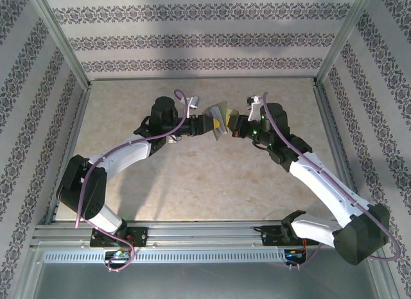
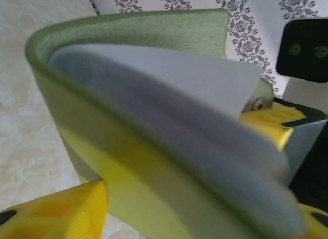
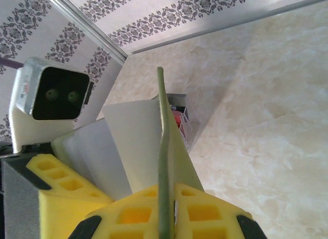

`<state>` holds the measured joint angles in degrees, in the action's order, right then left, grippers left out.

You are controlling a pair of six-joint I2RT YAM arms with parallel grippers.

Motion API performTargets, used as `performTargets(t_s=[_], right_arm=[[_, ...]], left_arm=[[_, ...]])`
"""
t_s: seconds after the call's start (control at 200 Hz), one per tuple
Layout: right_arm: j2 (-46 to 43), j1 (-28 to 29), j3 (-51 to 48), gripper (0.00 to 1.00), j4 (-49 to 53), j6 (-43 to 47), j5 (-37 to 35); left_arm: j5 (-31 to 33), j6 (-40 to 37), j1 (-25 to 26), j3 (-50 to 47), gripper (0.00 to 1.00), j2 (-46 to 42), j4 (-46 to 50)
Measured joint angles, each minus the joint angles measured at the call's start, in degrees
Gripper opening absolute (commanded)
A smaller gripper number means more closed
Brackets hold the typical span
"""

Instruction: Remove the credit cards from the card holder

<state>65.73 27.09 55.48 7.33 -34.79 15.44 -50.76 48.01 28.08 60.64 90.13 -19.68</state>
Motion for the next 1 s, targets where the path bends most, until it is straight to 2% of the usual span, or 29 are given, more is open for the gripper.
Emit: performTargets(t_s=[0.245,0.43,0.58,0.68,0.859,0.934,0.999], right_arm=[[0.52,0.0,-0.33,0.01,0.17,-0.17,0.35],[0.52,0.02,-0.66,0.01,0.22,-0.09,0.46],[0.52,0.07,-0.66,0.0,0.24,0.44,0.46],[0.52,0.44,-0.66,0.0,0.24,0.72,0.44],[0.42,1.81,-0.63,0.0,0.68,1.6,0.44],[0.42,2.29,-0.57,0.0,0.94,1.88,0.39],[0.42,2.54,-0.46,0.0,1.09,2.05,0.42]], left_arm=[[0.04,-1.14,0.0,0.0,0.27,-0.68,0.59],[0.07,-1.73,0.0,0.0,0.13,-0.74,1.4],[0.46,-2.38,0.0,0.0,0.06,-0.85,2.47],[1.14,-2.86,0.0,0.0,0.06,-1.14,3.39],[1.95,-3.82,0.0,0.0,0.46,-2.08,4.28],[1.99,-3.8,0.0,0.0,0.47,-2.12,4.13],[1.97,-3.65,0.0,0.0,0.38,-2.1,4.02]])
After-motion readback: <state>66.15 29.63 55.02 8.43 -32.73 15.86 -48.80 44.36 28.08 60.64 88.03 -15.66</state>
